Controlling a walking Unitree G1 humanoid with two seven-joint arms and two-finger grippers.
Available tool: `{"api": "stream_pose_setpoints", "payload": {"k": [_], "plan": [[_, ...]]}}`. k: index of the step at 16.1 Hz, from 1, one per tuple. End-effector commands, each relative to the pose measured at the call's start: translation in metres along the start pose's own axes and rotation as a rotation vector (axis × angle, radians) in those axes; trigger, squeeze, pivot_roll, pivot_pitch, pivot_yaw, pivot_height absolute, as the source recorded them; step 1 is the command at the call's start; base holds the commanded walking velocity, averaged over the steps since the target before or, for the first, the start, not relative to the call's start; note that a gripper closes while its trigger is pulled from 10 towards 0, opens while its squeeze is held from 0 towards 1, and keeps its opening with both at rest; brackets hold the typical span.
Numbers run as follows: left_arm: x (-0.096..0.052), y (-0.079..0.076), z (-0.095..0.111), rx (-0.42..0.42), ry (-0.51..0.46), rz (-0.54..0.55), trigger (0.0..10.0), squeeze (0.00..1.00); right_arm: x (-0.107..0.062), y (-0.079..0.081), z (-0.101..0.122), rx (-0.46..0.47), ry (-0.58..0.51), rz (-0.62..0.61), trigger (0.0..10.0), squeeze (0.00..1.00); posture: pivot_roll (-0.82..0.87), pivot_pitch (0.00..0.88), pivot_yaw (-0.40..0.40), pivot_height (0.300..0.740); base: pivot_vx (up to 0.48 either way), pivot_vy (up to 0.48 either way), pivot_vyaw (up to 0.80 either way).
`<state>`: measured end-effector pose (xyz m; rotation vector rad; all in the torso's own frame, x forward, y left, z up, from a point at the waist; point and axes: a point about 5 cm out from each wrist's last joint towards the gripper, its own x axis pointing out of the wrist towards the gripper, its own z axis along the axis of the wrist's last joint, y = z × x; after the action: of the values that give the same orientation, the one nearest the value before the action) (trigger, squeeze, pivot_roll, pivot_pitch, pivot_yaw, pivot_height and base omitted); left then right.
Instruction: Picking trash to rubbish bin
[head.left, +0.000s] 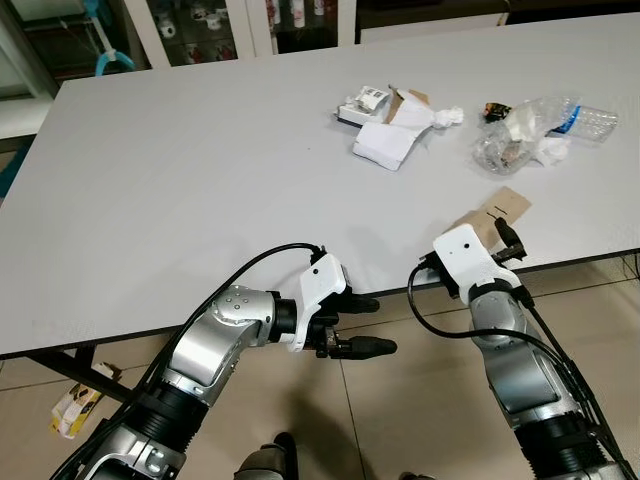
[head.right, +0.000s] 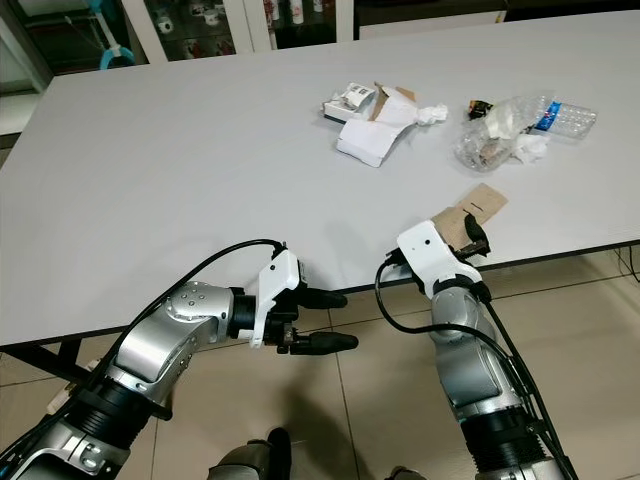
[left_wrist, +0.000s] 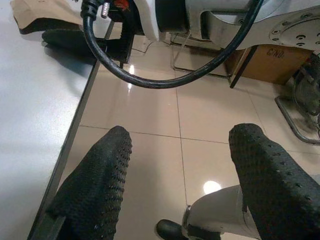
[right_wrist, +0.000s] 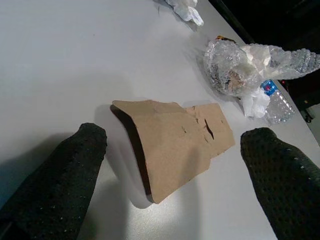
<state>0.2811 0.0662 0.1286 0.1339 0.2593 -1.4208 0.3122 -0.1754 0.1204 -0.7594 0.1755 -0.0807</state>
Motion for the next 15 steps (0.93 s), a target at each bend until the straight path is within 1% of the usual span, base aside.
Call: {"api": "stream_pose_setpoints", "payload": {"k": [1, 2, 3, 4, 5, 6, 7, 8, 9, 11, 13, 14, 15], "plan": [[-0.002, -0.003, 0.001, 0.007, 0.001, -0.010, 10.0, 0.00, -0.006, 0.026, -0.035, 0.004, 0.157, 0.121, 10.0, 1.00, 0.19, 0.200, 0.085, 0.740, 0.000, 0.000, 0.00], [-0.002, -0.003, 0.001, 0.007, 0.001, -0.010, 10.0, 0.00, -0.006, 0.026, -0.039, 0.005, 0.171, 0.124, 10.0, 0.75, 0.20, 0.207, 0.086, 0.740, 0.000, 0.000, 0.00], [-0.002, -0.003, 0.001, 0.008, 0.002, -0.011, 10.0, 0.00, -0.006, 0.027, -0.042, 0.008, 0.183, 0.127, 10.0, 0.00, 0.20, 0.207, 0.086, 0.740, 0.000, 0.000, 0.00], [-0.002, -0.003, 0.001, 0.008, 0.002, -0.011, 10.0, 0.00, -0.006, 0.027, -0.047, 0.010, 0.201, 0.129, 10.0, 0.00, 0.20, 0.208, 0.087, 0.740, 0.000, 0.000, 0.00], [-0.002, -0.003, 0.001, 0.008, 0.004, -0.012, 10.0, 0.00, -0.006, 0.027, -0.055, 0.034, 0.233, 0.128, 10.0, 0.00, 0.20, 0.208, 0.087, 0.740, 0.000, 0.000, 0.00], [-0.002, -0.004, 0.001, 0.008, 0.006, -0.015, 10.0, 0.00, -0.005, 0.026, -0.066, 0.079, 0.279, 0.119, 10.0, 0.00, 0.20, 0.208, 0.087, 0.740, 0.000, 0.000, 0.00], [-0.002, -0.004, 0.001, 0.007, 0.006, -0.016, 10.0, 0.00, -0.005, 0.026, -0.071, 0.109, 0.301, 0.114, 10.0, 0.00, 0.20, 0.208, 0.087, 0.740, 0.000, 0.000, 0.00], [-0.002, -0.004, 0.001, 0.008, 0.008, -0.017, 10.0, 0.00, -0.006, 0.026, -0.078, 0.171, 0.338, 0.104, 10.0, 0.00, 0.20, 0.208, 0.087, 0.740, 0.000, 0.000, 0.00], [-0.003, -0.004, 0.001, 0.008, 0.010, -0.019, 10.0, 0.00, -0.007, 0.026, -0.085, 0.263, 0.378, 0.092, 10.0, 0.00, 0.20, 0.209, 0.090, 0.740, 0.000, 0.000, 0.00], [-0.003, -0.004, 0.001, 0.009, 0.012, -0.020, 10.0, 0.00, -0.009, 0.030, -0.090, 0.380, 0.410, 0.095, 10.0, 0.00, 0.20, 0.209, 0.090, 0.740, 0.000, 0.000, 0.00], [-0.003, -0.004, 0.001, 0.010, 0.014, -0.022, 10.0, 0.00, -0.009, 0.032, -0.093, 0.443, 0.422, 0.106, 10.0, 0.00, 0.20, 0.208, 0.091, 0.740, 0.000, 0.000, 0.00], [-0.003, -0.004, 0.001, 0.009, 0.015, -0.025, 10.0, 0.00, -0.009, 0.035, -0.097, 0.551, 0.445, 0.119, 10.0, 0.00, 0.19, 0.208, 0.091, 0.740, 0.000, 0.000, 0.00], [-0.003, -0.005, 0.001, 0.009, 0.017, -0.028, 10.0, 0.00, -0.010, 0.039, -0.102, 0.636, 0.465, 0.136, 8.2, 0.00, 0.19, 0.209, 0.091, 0.740, 0.000, 0.000, 0.00]]}}
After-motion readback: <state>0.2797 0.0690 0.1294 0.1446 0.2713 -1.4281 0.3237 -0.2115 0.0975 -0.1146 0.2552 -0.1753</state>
